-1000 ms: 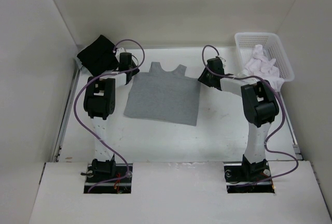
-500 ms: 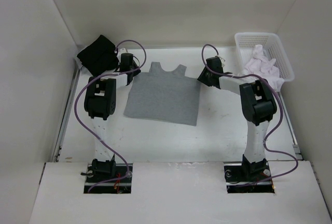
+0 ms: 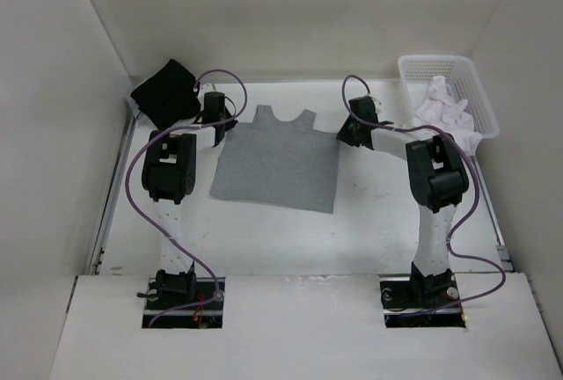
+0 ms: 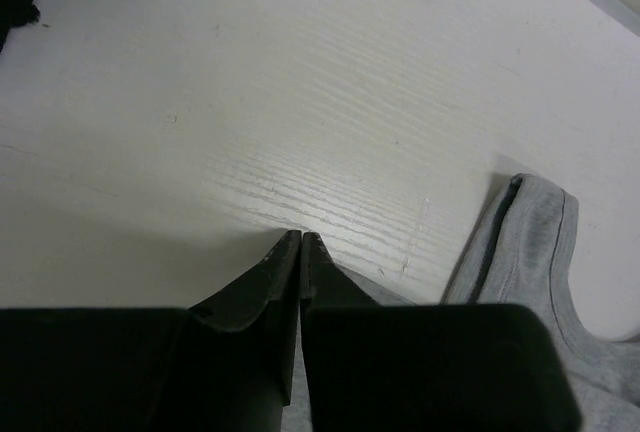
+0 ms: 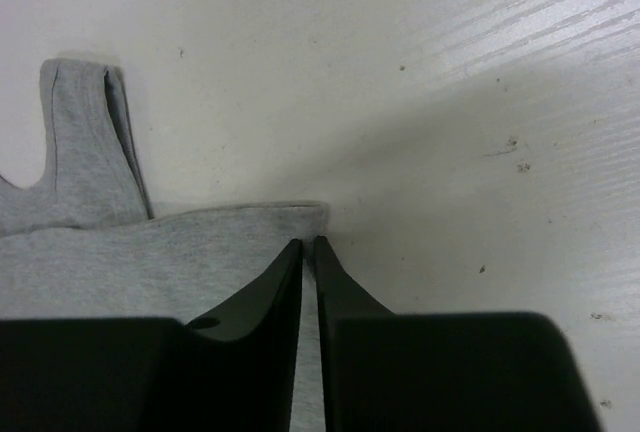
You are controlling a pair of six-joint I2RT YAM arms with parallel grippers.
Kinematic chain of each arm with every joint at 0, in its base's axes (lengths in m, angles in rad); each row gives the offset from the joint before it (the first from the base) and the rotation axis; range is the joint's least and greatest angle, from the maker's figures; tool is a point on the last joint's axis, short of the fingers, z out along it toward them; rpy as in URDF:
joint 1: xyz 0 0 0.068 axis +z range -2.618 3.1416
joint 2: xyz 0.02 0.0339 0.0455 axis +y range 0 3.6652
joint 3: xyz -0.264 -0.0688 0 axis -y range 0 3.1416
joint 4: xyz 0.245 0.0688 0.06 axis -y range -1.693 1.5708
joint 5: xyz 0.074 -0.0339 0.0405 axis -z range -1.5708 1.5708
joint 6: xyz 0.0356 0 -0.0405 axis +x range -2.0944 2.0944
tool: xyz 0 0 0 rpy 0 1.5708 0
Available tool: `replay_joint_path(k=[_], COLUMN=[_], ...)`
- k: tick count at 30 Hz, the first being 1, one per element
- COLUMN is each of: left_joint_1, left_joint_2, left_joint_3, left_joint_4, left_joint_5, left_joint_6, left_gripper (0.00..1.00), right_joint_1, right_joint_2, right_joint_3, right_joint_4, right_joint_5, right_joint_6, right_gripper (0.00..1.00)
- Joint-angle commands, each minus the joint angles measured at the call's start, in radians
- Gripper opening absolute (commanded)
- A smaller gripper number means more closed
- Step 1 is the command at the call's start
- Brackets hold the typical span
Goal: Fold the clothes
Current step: Fold the tank top
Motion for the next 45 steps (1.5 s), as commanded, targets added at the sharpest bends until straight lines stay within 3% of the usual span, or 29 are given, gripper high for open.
replay_joint_path(k=[1,5,12,23,34,37,40,42,45], left_joint_1=[-0.001,0.008,0.016,0.016,0.017,0.012,0.012,0.005,-0.023], left_joint_2=[-0.048,-0.081,-0.238,-0.381,0.055,0.136,0.135,0.066,-0.093], left_joint_3=[-0.048,-0.095,-0.214,-0.195,0.254,0.367,0.385,0.317,0.135], left_joint_4=[-0.02,0.014,0.105,0.163,0.106,0.053,0.033,0.056,0.125], left_joint_5=[0.018,0.024,0.019,-0.007,-0.048,-0.056,-0.054,-0.053,-0.074], left_joint_6=[-0.003,-0.032,-0.072,-0.093,-0.086,-0.072,-0.07,-0.061,-0.044], left_gripper=[0.01,0.0,0.0,0.0,0.0,0.04,0.21,0.27,0.28], right_joint_1=[0.007,0.007,0.007,0.003,-0.097,-0.103,-0.099,-0.099,-0.077], right_joint_2=[0.002,-0.027,-0.175,-0.283,0.086,0.137,0.108,0.055,-0.083], right_joint_3=[0.024,-0.018,-0.116,-0.078,0.29,0.353,0.329,0.266,0.083], right_joint_4=[0.015,0.061,0.127,0.121,0.091,0.072,0.086,0.107,0.178], right_joint_5=[0.015,0.023,0.034,0.044,-0.038,-0.034,-0.04,-0.031,-0.009], right_joint_6=[0.014,0.021,-0.003,-0.041,0.011,0.027,0.029,0.014,0.018], right_gripper=[0.09,0.03,0.02,0.02,0.03,0.15,0.41,0.48,0.53])
